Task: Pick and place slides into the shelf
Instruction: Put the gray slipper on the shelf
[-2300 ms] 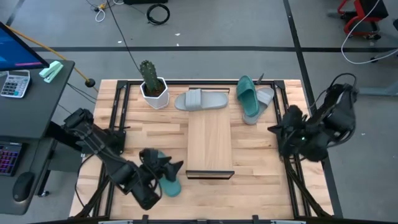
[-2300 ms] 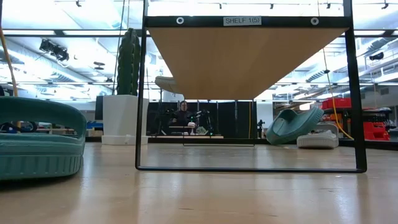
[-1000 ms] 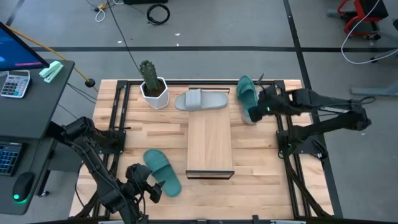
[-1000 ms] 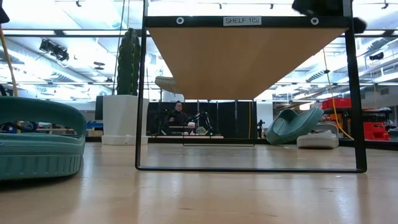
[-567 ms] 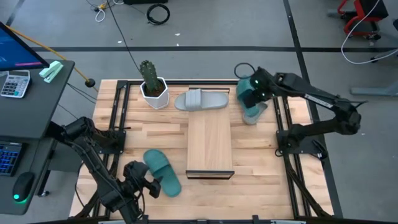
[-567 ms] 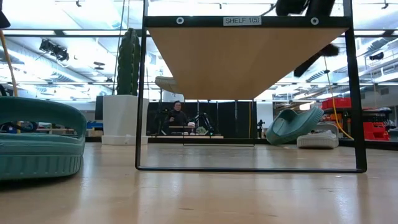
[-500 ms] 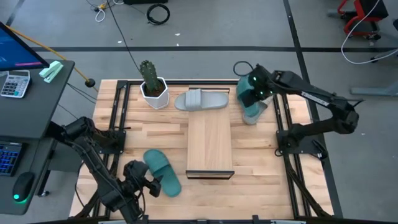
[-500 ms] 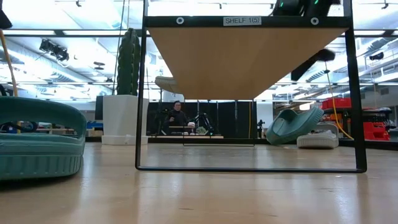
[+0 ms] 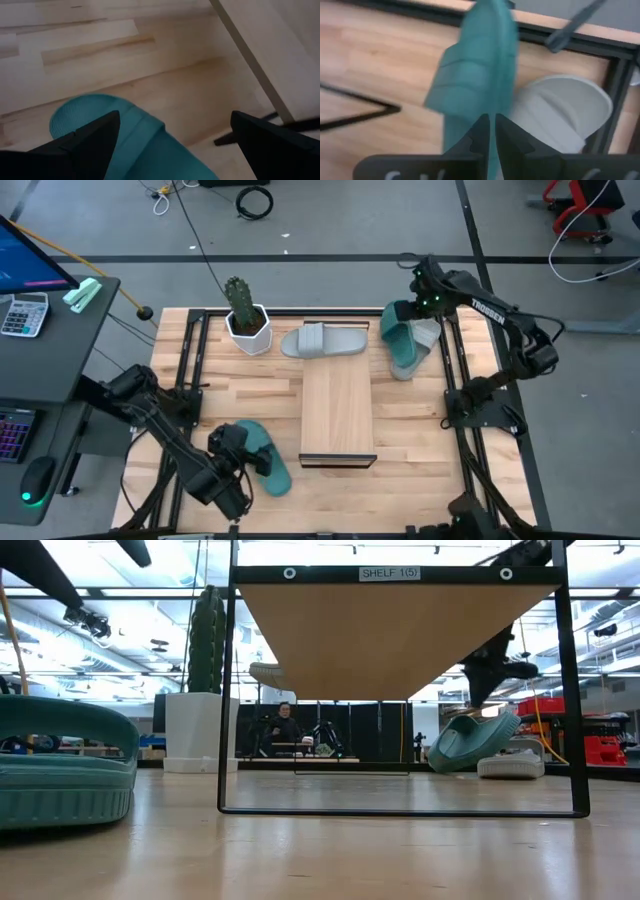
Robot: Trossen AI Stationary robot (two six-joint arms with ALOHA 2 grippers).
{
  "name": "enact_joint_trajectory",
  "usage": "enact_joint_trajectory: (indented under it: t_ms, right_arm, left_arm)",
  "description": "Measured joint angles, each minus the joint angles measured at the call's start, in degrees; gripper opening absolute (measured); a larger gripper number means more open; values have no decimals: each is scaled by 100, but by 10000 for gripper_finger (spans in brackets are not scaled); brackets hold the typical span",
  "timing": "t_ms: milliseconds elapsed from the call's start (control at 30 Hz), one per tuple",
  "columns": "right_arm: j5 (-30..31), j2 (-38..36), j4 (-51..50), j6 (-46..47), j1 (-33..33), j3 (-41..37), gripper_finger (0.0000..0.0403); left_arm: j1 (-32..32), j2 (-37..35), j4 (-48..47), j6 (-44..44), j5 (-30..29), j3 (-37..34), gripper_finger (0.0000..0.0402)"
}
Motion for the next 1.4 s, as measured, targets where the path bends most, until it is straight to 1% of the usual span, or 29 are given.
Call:
enact_joint_trajectory:
  t_ms: [133, 233, 300, 400, 567, 667, 967, 1200, 1400]
  right_arm:
    - [-349, 194, -3, -97, -251, 0, 36]
    - [-385, 315, -5, -155, -264, 1, 36]
    - [-301, 395, -7, -146, -262, 2, 36]
    - [36, 491, -10, -131, -247, 2, 30]
    - [505, 632, -9, -159, -249, 2, 7]
    - [769, 734, -13, -167, -249, 4, 7]
    - [782, 878, -101, -207, -251, 4, 5]
    - [665, 875, -381, -549, -243, 4, 8]
    - [745, 875, -664, -751, -100, 4, 18]
  left_arm:
    - [137, -2, -134, 2, -2, 0, 386]
    - [225, -2, -210, 4, 0, 0, 386]
    - [275, -2, -257, 4, -2, 0, 386]
    - [337, -2, -305, 7, -1, 0, 386]
    - [396, -4, -331, 9, 0, 0, 386]
    - [396, -4, -331, 7, 0, 0, 386]
    - [396, -6, -310, 0, 47, 0, 386]
    - [396, -6, -280, 0, 52, 0, 386]
    - [396, -6, -283, 6, 52, 1, 386]
